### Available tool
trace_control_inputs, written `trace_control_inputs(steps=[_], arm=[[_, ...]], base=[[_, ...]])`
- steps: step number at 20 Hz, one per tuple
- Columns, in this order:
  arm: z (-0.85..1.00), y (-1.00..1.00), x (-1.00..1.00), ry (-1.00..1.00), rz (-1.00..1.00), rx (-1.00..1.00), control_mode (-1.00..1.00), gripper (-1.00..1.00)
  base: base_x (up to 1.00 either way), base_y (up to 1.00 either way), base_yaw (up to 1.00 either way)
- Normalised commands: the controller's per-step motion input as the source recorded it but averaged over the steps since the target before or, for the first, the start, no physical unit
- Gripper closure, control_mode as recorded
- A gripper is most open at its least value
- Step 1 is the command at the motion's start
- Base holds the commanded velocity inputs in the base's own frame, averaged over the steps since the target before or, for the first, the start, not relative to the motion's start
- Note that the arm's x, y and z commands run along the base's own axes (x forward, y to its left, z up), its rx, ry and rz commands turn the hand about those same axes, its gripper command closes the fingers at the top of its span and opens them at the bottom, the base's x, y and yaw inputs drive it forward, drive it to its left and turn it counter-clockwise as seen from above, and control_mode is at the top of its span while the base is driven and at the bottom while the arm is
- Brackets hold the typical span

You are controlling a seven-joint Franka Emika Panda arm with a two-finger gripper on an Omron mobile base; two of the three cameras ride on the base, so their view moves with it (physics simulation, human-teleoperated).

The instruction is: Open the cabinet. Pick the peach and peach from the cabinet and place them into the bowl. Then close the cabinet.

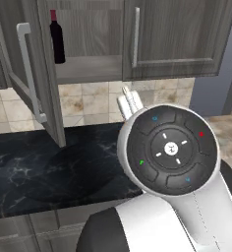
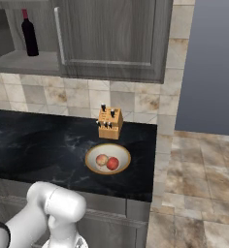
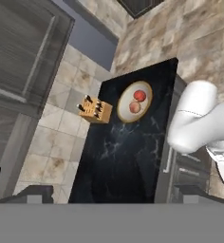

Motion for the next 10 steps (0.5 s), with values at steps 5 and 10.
trace_control_inputs(steps=[5, 10], arm=[[-0.26, 0.48, 0.06, -0.25, 0.17, -0.27, -1.00, -1.00], [-0.10, 0.50, 0.00, -0.29, 0.16, -0.29, -1.00, -1.00]], base=[[0.00, 0.00, 0.00], [0.00, 0.00, 0.00]])
